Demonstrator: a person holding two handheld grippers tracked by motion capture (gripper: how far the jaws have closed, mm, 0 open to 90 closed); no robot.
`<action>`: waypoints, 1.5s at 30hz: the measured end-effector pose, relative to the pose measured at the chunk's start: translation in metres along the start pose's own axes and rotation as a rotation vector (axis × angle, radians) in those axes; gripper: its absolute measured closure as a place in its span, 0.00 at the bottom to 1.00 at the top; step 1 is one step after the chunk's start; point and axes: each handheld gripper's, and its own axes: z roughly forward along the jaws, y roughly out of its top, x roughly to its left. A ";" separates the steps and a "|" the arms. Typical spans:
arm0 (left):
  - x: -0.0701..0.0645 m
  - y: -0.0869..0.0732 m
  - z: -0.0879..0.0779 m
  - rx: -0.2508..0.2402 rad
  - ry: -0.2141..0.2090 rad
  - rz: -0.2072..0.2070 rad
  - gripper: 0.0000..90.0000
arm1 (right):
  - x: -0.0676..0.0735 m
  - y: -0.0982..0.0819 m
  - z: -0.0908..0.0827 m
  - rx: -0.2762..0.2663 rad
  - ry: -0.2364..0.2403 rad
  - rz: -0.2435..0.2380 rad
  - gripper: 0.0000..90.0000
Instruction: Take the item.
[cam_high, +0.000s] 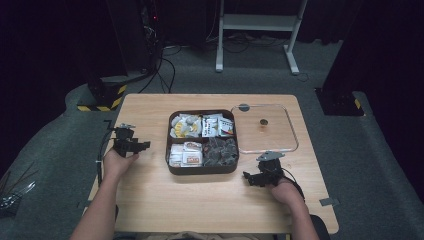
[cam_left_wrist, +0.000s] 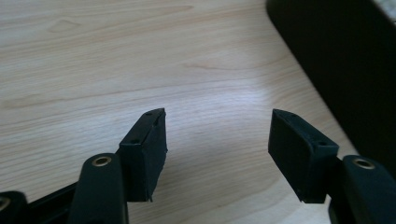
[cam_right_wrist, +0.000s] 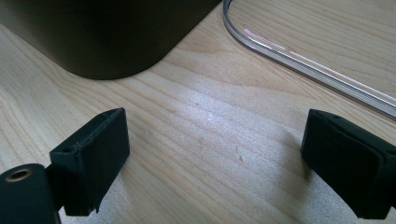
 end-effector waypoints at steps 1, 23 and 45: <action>-0.001 0.001 0.000 0.001 -0.017 -0.007 0.43 | 0.000 0.000 0.000 0.000 0.000 0.000 0.09; -0.036 0.018 -0.021 -0.072 -0.093 0.133 0.50 | 0.000 0.000 0.000 0.000 0.000 0.001 0.09; -0.070 0.033 -0.022 -0.072 -0.199 0.206 0.58 | 0.000 0.000 0.000 0.000 0.000 0.000 0.09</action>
